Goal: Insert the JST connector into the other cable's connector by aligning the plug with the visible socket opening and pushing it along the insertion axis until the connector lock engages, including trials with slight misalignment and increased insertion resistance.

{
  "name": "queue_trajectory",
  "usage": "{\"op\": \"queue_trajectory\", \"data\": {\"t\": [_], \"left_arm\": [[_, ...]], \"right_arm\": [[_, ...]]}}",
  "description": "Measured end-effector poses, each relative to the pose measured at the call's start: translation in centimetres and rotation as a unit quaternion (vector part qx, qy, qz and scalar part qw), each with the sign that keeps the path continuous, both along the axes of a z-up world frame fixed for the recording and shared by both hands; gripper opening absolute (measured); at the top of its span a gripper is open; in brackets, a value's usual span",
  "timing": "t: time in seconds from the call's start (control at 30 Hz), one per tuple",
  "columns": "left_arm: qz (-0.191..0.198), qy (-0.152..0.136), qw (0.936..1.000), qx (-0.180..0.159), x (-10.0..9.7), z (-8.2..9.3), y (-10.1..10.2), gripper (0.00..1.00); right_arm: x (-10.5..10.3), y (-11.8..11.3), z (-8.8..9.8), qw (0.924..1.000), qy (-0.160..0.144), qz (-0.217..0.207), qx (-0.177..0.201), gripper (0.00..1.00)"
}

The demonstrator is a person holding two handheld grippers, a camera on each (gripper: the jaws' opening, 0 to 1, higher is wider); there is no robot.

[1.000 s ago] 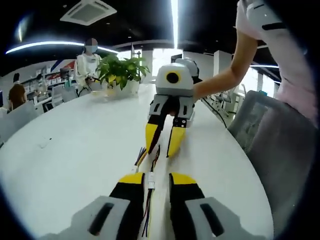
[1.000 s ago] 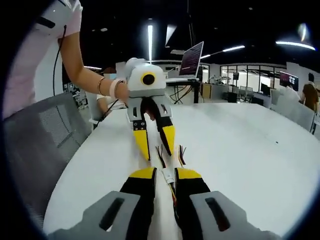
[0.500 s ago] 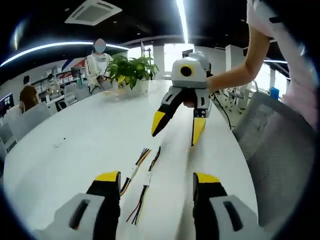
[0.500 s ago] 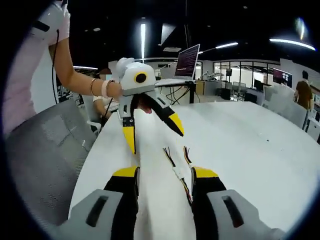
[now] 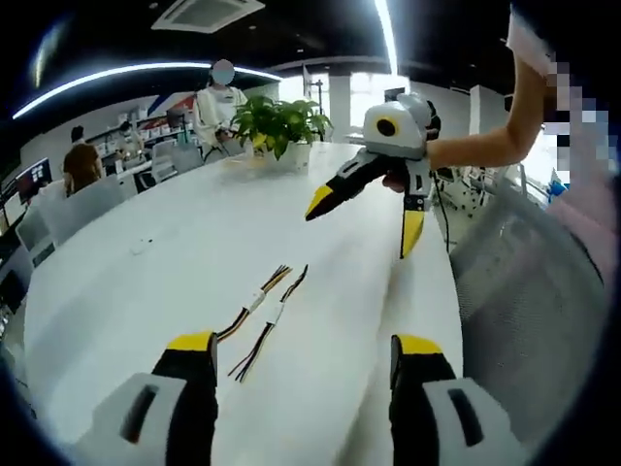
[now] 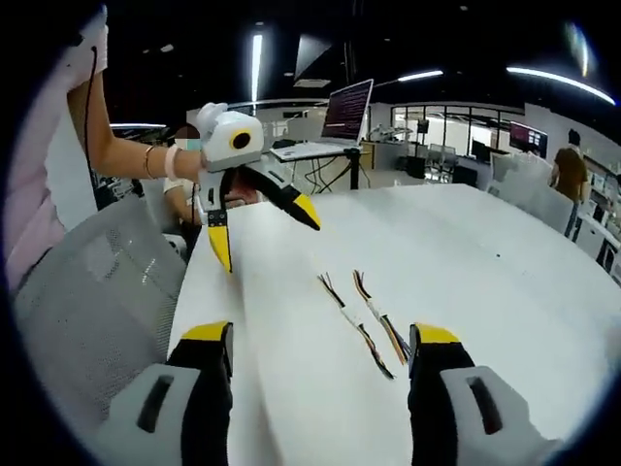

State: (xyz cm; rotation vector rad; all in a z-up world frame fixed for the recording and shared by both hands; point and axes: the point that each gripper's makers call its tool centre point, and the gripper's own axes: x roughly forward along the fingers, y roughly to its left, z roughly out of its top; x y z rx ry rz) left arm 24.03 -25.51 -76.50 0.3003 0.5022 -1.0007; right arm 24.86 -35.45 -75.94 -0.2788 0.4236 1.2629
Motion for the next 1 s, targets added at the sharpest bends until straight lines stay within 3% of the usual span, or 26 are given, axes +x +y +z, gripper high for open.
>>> {"op": "queue_trajectory", "data": {"t": [0.07, 0.17, 0.33, 0.4, 0.67, 0.8, 0.87, 0.93, 1.0], "left_arm": [[0.038, 0.012, 0.9992, -0.005, 0.1, 0.3, 0.6, 0.78], [0.066, 0.016, 0.9975, -0.019, 0.2, 0.9, 1.0, 0.85], [0.099, 0.015, 0.9946, -0.026, 0.1, 1.4, 1.5, 0.89], [0.124, 0.003, 0.9921, -0.016, 0.1, 1.5, 2.0, 0.85], [0.2, 0.007, 0.9711, -0.13, -0.9, 3.9, 1.7, 0.83], [0.208, 0.014, 0.9739, -0.089, -1.9, 2.8, 2.2, 0.86], [0.231, 0.022, 0.9707, -0.062, -2.1, 2.1, 2.8, 0.84], [0.232, 0.021, 0.9704, -0.063, -2.4, 1.9, 2.6, 0.81], [0.24, 0.02, 0.9677, -0.075, -2.6, 2.0, 2.5, 0.83]], "right_arm": [[0.2, -0.2, 0.3, 0.9998, 0.003, -0.019, 0.002, 0.83], [-0.1, -0.3, 0.8, 0.9996, 0.0, -0.028, 0.004, 0.85], [-0.6, -0.9, 0.9, 0.9984, 0.008, -0.056, -0.001, 0.86], [-0.7, -1.3, 0.8, 0.9966, 0.012, -0.081, 0.0, 0.86], [-3.1, -2.4, 0.3, 0.9927, 0.039, -0.114, -0.004, 0.86], [-3.7, -2.9, 0.3, 0.9901, 0.039, -0.135, -0.004, 0.85], [-3.9, -3.1, 0.1, 0.988, 0.044, -0.148, -0.008, 0.84], [-4.1, -3.4, -0.3, 0.9818, 0.071, -0.176, -0.014, 0.81], [-4.4, -2.7, 0.2, 0.9813, 0.079, -0.175, 0.008, 0.8]]}}
